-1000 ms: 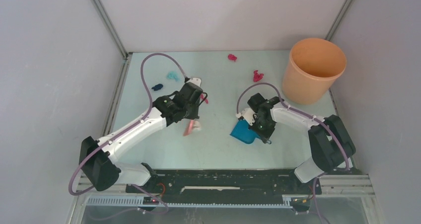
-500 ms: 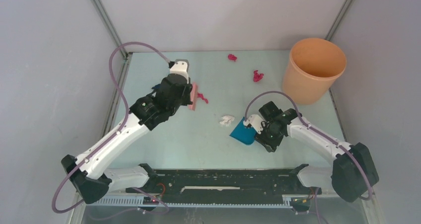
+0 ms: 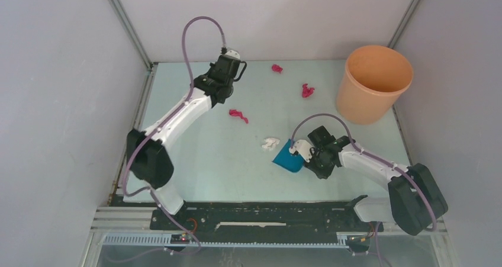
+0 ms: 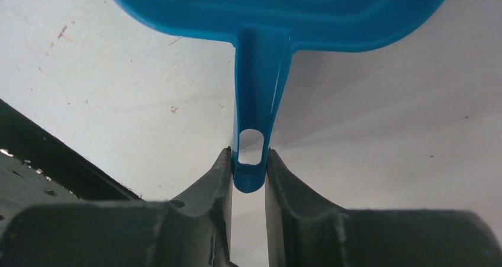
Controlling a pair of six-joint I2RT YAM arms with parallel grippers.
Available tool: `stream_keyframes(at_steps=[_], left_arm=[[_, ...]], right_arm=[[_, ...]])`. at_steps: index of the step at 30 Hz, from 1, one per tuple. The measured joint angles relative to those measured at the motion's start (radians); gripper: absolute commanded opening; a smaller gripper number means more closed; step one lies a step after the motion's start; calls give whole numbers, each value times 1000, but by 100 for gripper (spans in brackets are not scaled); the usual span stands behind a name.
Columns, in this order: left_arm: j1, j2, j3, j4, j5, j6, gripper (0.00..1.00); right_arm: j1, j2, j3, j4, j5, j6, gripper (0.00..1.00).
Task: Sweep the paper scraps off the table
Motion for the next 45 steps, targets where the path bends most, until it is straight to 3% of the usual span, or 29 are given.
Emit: stream_keyframes(at_steps=[4,9,16,21,32,40,45], left_arm=[[39,171,103,88,-37,171,0],[115,328,219,122,-38,301,0],[278,504,433,114,10,360,0],[302,612,531,95,87,370,0],[213,707,658,25,348,378,0],[36,647,558,-48,355,372,0],[-70,540,524,-166,445,255,0]], right_arm=[[-14,-37,0,17,3,0,11],[-38,-53,0,18,9,1,7],[-58,-76,0,17,28,9,6],[-58,-81,0,15,36,19,6],[-73,-80,5,-2,38,22,4],[-54,-76,62,-82,73,24,4],[-13,-51,82,-158,113,24,3]])
